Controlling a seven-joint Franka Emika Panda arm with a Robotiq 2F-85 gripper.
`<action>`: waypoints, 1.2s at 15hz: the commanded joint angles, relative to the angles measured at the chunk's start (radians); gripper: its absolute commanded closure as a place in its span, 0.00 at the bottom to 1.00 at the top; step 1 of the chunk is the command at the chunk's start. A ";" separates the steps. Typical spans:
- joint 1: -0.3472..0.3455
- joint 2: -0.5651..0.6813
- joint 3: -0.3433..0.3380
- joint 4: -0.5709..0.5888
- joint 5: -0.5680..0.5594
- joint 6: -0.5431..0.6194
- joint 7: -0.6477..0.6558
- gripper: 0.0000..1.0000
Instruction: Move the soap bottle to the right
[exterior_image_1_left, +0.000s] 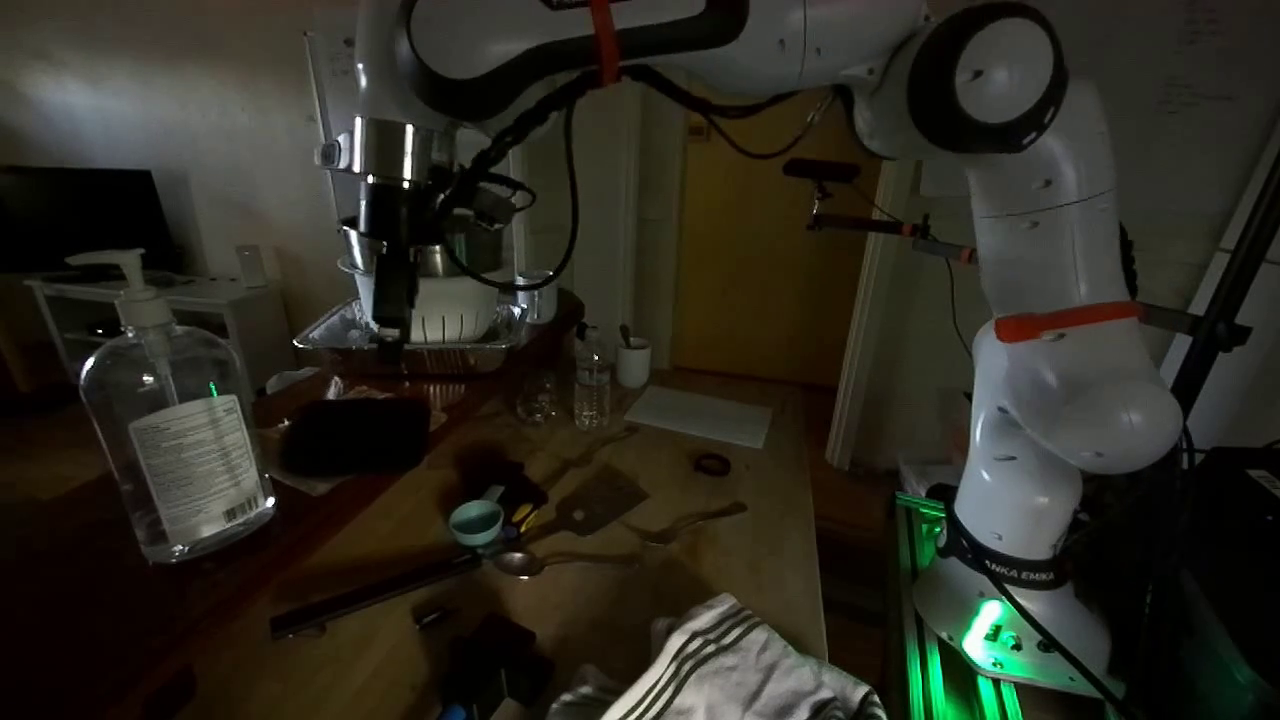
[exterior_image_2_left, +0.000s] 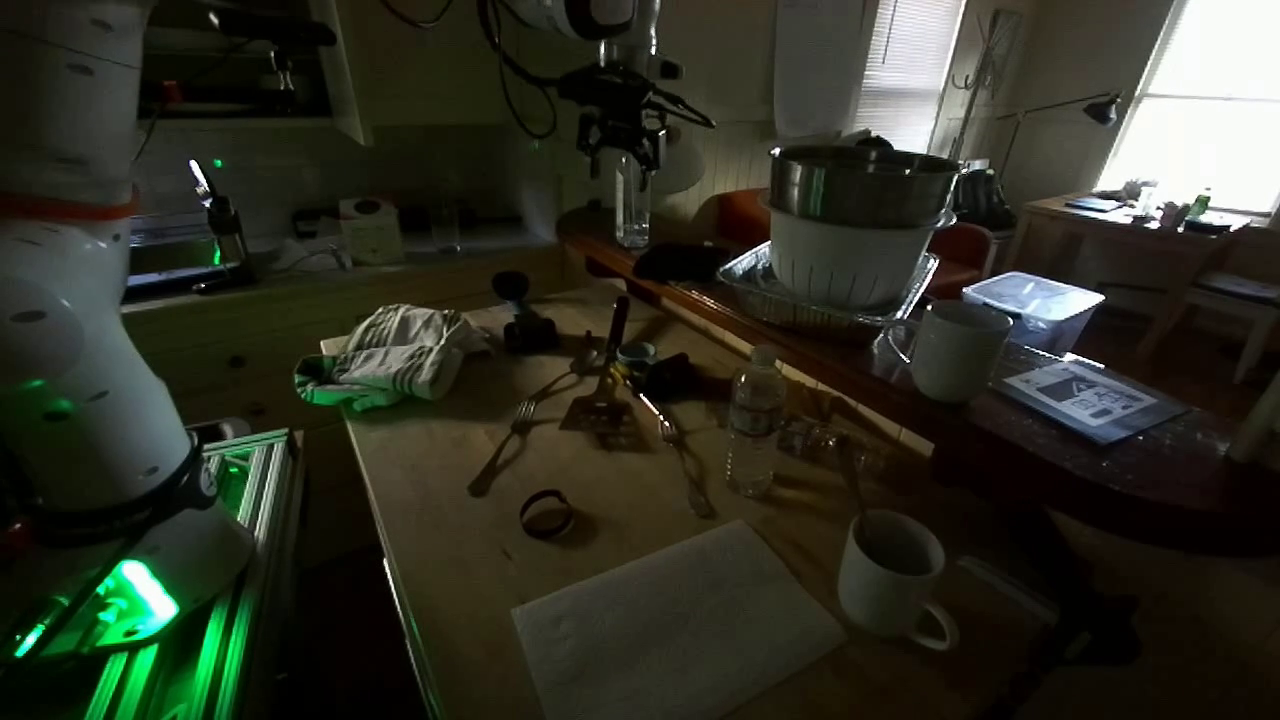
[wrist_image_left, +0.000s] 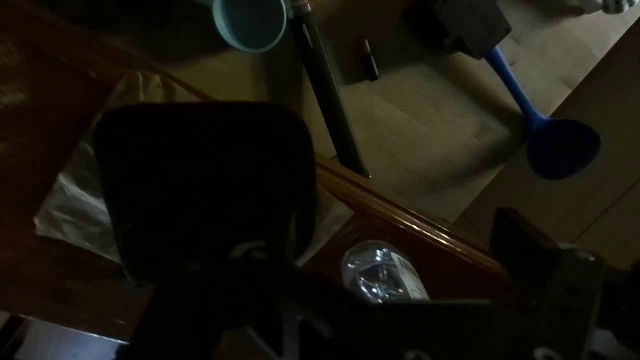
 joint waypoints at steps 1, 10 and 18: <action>0.034 0.148 0.037 0.251 -0.043 -0.093 -0.129 0.00; 0.105 0.262 0.051 0.478 -0.111 -0.042 -0.268 0.00; 0.130 0.350 0.062 0.601 -0.119 -0.008 -0.328 0.00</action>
